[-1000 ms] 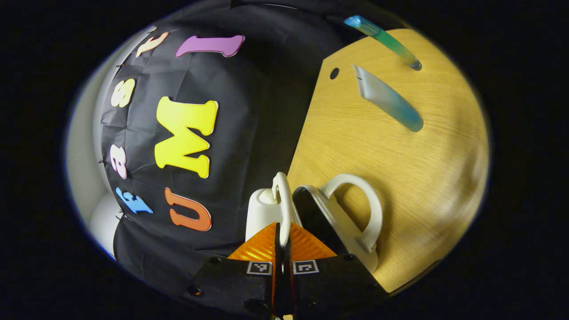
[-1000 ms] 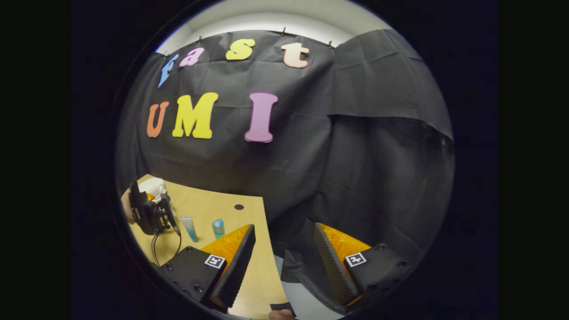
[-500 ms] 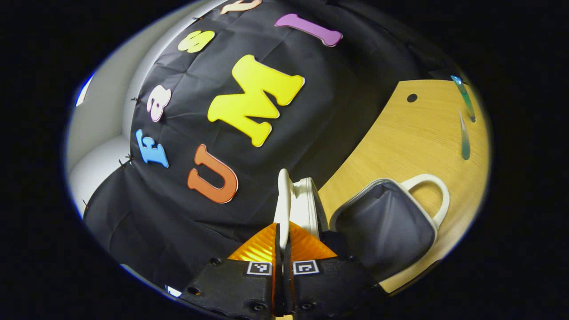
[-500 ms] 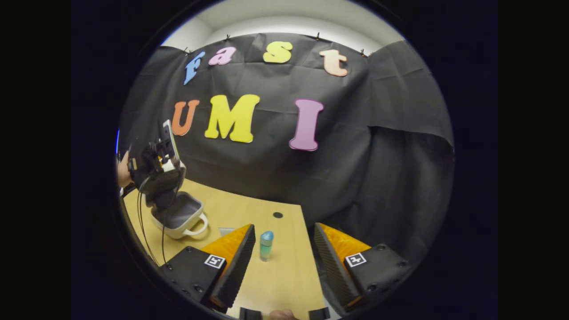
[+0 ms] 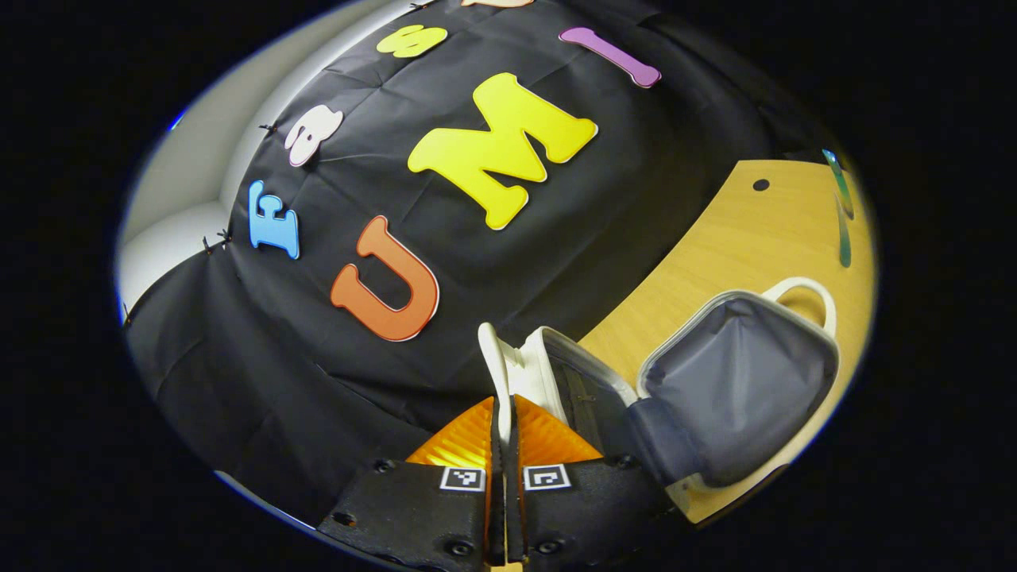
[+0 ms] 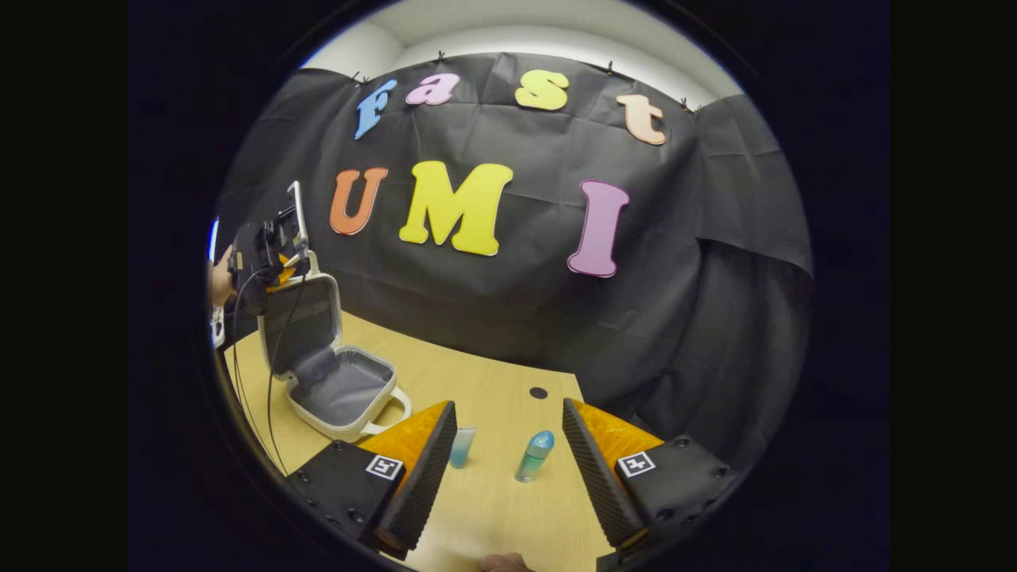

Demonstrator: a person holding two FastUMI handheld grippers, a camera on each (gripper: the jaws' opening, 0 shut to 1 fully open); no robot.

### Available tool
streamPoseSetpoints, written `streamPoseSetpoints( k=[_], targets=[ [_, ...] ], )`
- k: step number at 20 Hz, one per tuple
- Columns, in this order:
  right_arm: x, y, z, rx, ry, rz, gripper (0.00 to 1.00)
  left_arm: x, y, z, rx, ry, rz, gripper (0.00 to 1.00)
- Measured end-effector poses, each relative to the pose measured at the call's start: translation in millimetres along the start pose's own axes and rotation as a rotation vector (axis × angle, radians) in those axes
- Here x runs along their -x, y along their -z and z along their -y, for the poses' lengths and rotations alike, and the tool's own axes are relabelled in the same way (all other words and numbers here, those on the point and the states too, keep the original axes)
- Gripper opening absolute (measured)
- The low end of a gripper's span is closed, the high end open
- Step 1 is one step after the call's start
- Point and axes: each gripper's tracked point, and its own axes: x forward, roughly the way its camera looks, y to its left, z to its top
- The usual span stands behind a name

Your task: First open the suitcase, pack the skin care products into it, and then close the suitcase.

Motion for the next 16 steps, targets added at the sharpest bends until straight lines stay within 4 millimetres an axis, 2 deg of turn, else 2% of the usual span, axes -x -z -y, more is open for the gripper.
streamPoseSetpoints(
  k=[4, 8, 12, 14, 16],
  targets=[
    [-15.2, -7.7, -27.4, 0.029, 0.005, -0.021, 0.79, -21.4, 57.7, -25.6, -0.001, -0.005, -0.050, 0.04],
    [-25.4, -10.6, -49.9, 0.035, 0.021, -0.055, 0.80, -40.2, 121.9, -35.8, 0.058, 0.027, -0.130, 0.04],
    [-30.2, -16.1, -68.7, 0.037, 0.052, -0.063, 0.79, -57.9, 187.7, -24.6, 0.141, 0.095, -0.217, 0.04],
    [-30.6, -18.3, -78.3, 0.048, 0.063, -0.063, 0.80, -68.3, 219.8, -9.1, 0.182, 0.160, -0.265, 0.05],
    [-29.7, -17.3, -84.3, 0.058, 0.070, -0.072, 0.79, -74.3, 238.3, 1.1, 0.248, 0.221, -0.294, 0.06]
  ],
)
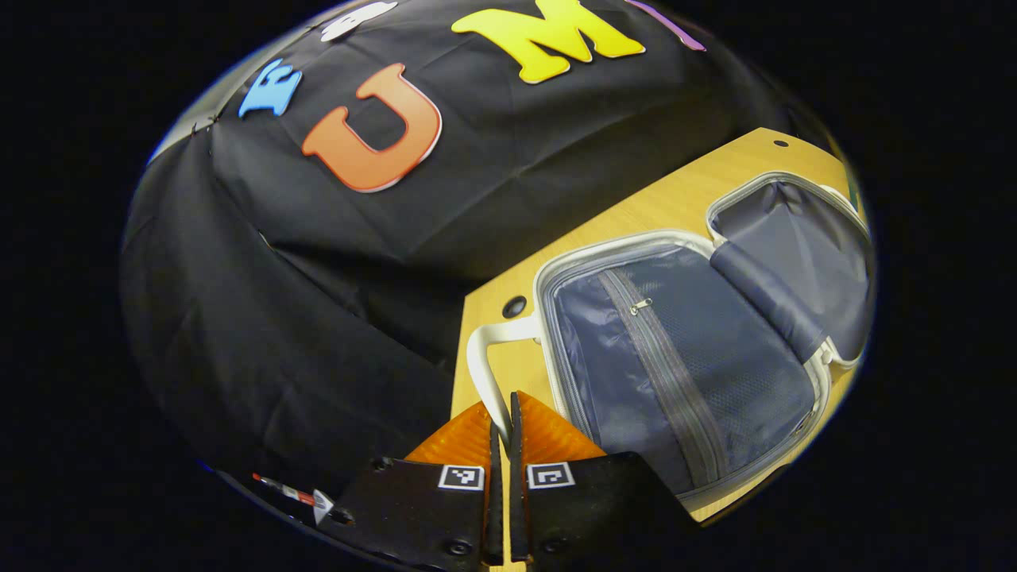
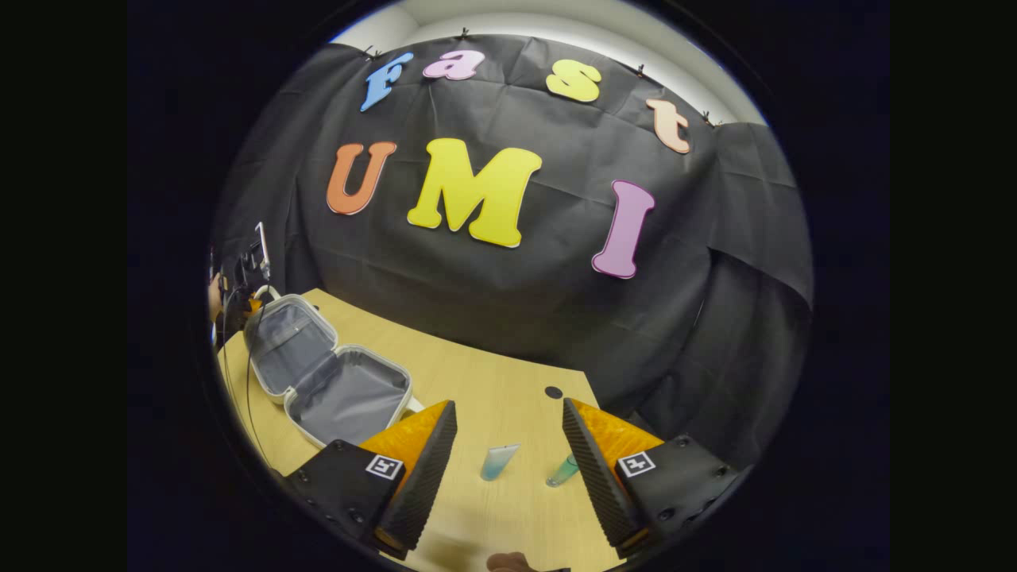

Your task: First open the suitcase, pack the skin care products into it, and then close the suitcase.

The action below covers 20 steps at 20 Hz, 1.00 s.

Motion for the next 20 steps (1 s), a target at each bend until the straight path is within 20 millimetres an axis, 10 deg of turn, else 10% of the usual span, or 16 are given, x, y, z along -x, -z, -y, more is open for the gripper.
streamPoseSetpoints(
  k=[10, 13, 14, 20],
  targets=[
    [0.3, 11.9, 7.8, 0.043, 0.070, -0.055, 0.79, -52.4, 61.8, 25.1, 0.257, 0.186, -0.043, 0.11],
    [1.4, 20.1, 13.3, 0.028, 0.090, -0.076, 0.80, -55.9, 74.9, 4.7, 0.310, 0.107, -0.062, 0.32],
    [1.1, 24.3, 14.3, 0.023, 0.094, -0.085, 0.79, -53.6, 73.9, 2.8, 0.333, 0.101, -0.057, 0.57],
    [-2.3, 30.1, 24.8, 0.032, 0.069, -0.072, 0.79, -21.5, 71.1, -1.5, 0.387, 0.046, -0.090, 0.88]
  ],
)
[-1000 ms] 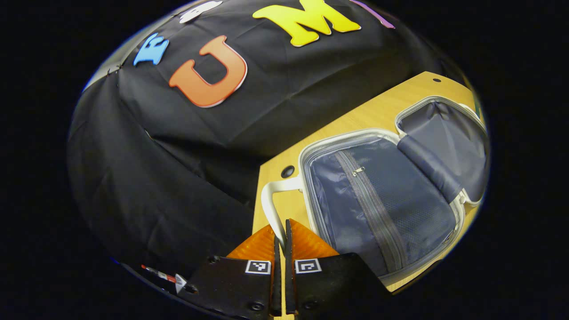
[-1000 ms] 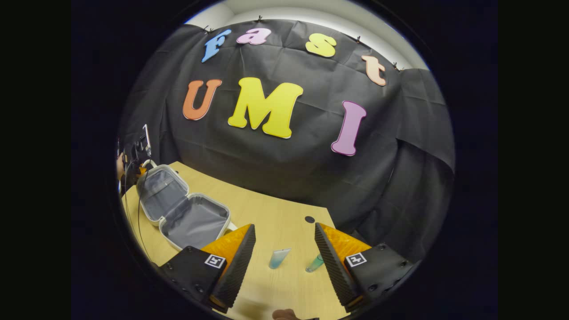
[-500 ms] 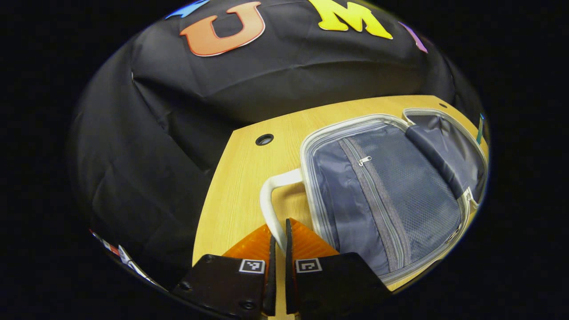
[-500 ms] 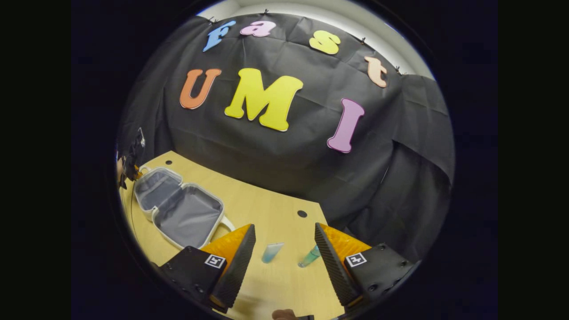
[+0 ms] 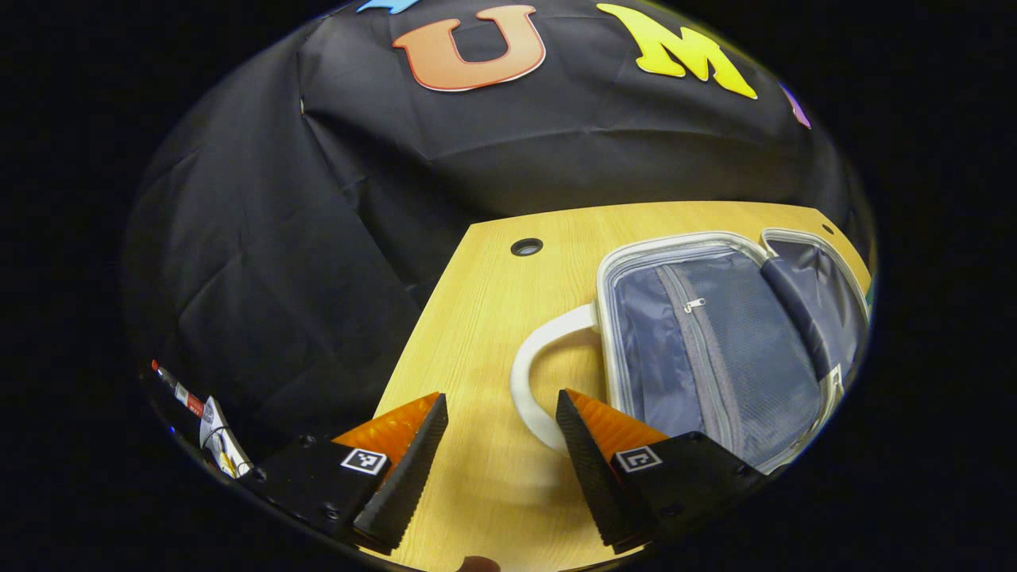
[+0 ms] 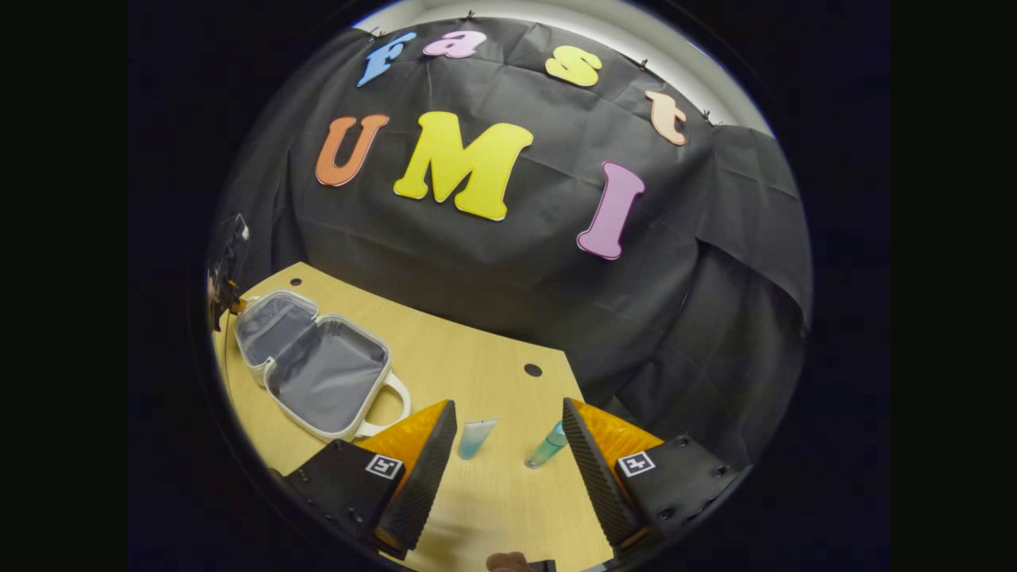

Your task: First open the suitcase, pack the skin care products into it, and then close the suitcase.

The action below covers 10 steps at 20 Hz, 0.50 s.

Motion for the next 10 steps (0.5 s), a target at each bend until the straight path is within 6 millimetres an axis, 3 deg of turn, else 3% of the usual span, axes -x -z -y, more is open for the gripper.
streamPoseSetpoints(
  k=[3, 7, 10],
  targets=[
    [-1.4, 2.9, 15.1, -0.013, -0.021, 0.014, 0.79, 30.4, -1.7, 26.0, 0.070, 0.020, -0.013, 0.92],
    [-12.4, 14.0, 42.0, -0.029, -0.045, 0.015, 0.79, 72.1, -18.8, 90.9, 0.111, 0.108, 0.011, 0.93],
    [-21.4, 28.8, 61.7, -0.065, -0.068, -0.004, 0.79, 104.2, -38.8, 150.0, 0.110, 0.174, 0.045, 0.93]
  ],
)
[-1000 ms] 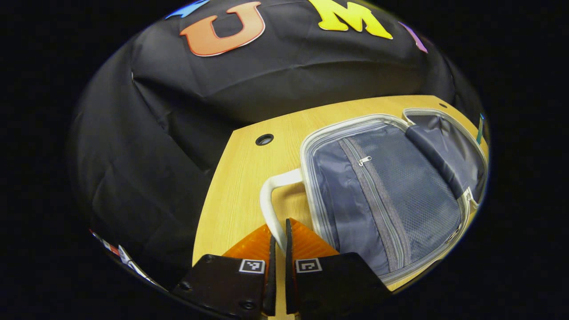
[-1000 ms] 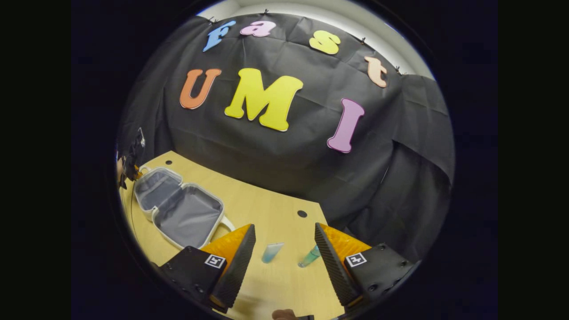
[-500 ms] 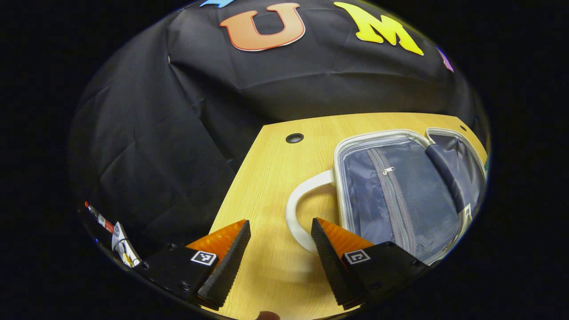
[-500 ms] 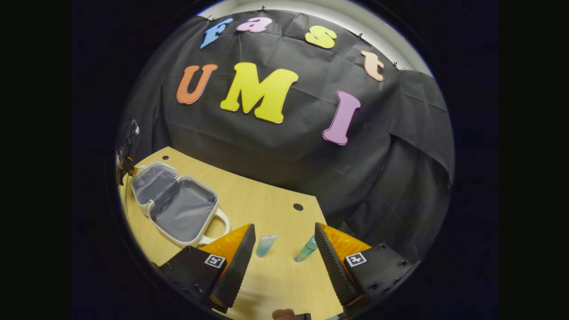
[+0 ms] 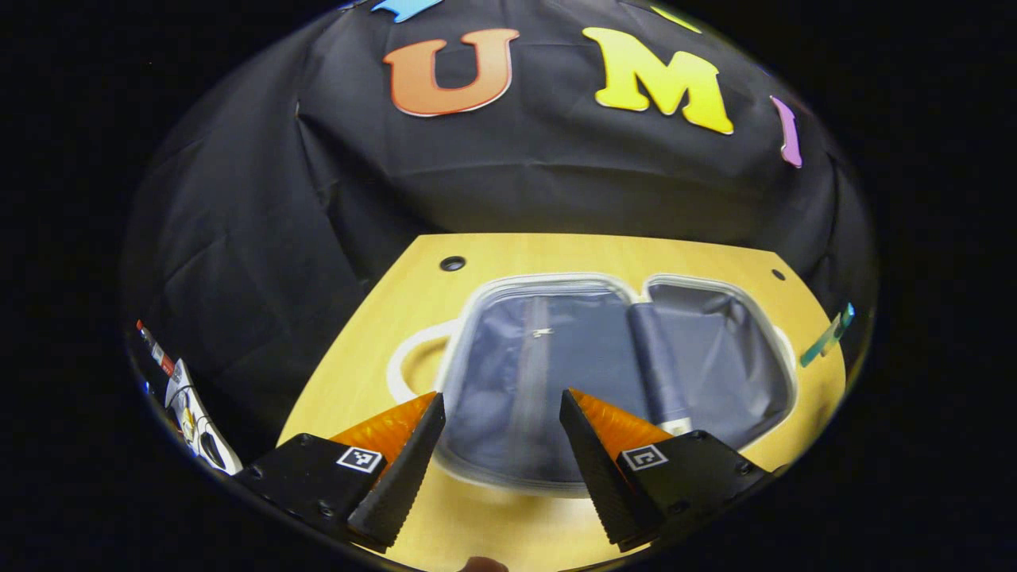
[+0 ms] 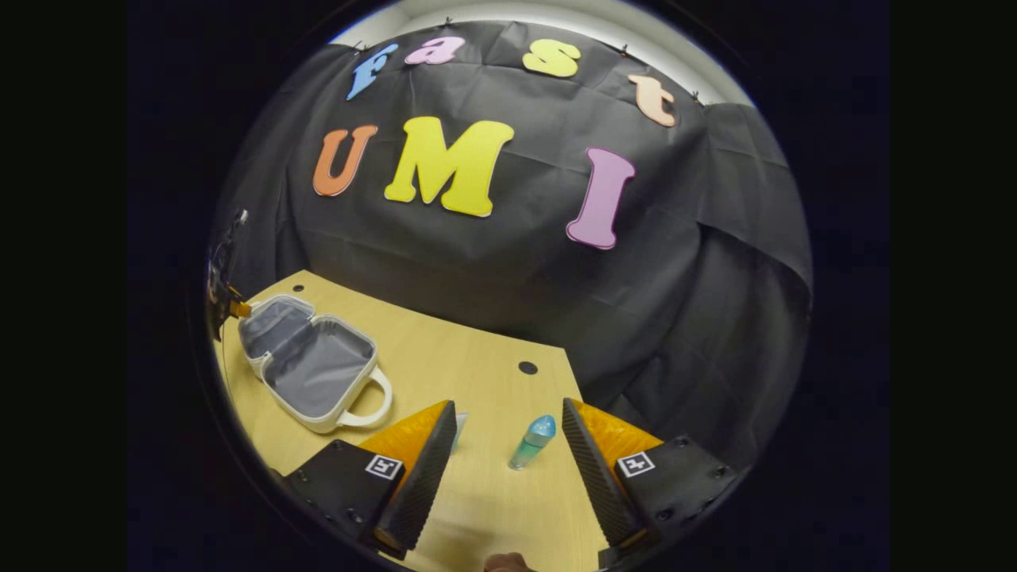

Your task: First open the suitcase, pack the skin care products into it, and then close the suitcase.

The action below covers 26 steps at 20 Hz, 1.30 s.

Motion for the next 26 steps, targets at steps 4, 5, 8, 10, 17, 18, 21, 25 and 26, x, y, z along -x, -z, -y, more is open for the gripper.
streamPoseSetpoints(
  k=[4, 5, 8, 10, 17, 18, 21, 25, 26],
  targets=[
    [-9.7, 15.3, 23.0, -0.016, -0.028, -0.023, 0.79, 13.6, -4.5, 107.6, 0.012, 0.124, -0.001, 0.93],
    [-11.0, 17.7, 30.4, -0.019, -0.034, -0.026, 0.79, 16.2, -7.0, 134.4, 0.001, 0.152, 0.004, 0.94],
    [-12.9, 23.9, 57.4, -0.021, -0.038, -0.026, 0.79, 23.6, -11.9, 216.5, -0.040, 0.251, 0.014, 0.93],
    [-13.0, 30.7, 74.3, -0.022, -0.035, -0.033, 0.79, 30.9, -12.3, 268.8, -0.072, 0.314, 0.019, 0.93],
    [-10.8, 55.1, 136.2, 0.008, 0.003, -0.074, 0.80, 34.1, 20.5, 444.1, -0.172, 0.581, -0.004, 0.94],
    [-9.7, 60.8, 145.1, 0.016, 0.010, -0.085, 0.79, 32.6, 26.6, 463.5, -0.184, 0.599, -0.011, 0.94],
    [-6.4, 79.9, 167.2, 0.048, 0.026, -0.120, 0.79, 13.1, 43.1, 503.0, -0.201, 0.631, -0.021, 0.94],
    [-18.1, 100.1, 177.6, 0.074, 0.003, -0.163, 0.79, -17.3, 42.5, 536.1, -0.177, 0.627, 0.036, 0.94],
    [-24.2, 105.3, 178.1, 0.074, -0.005, -0.178, 0.79, -26.0, 37.7, 539.4, -0.170, 0.608, 0.073, 0.94]
  ],
)
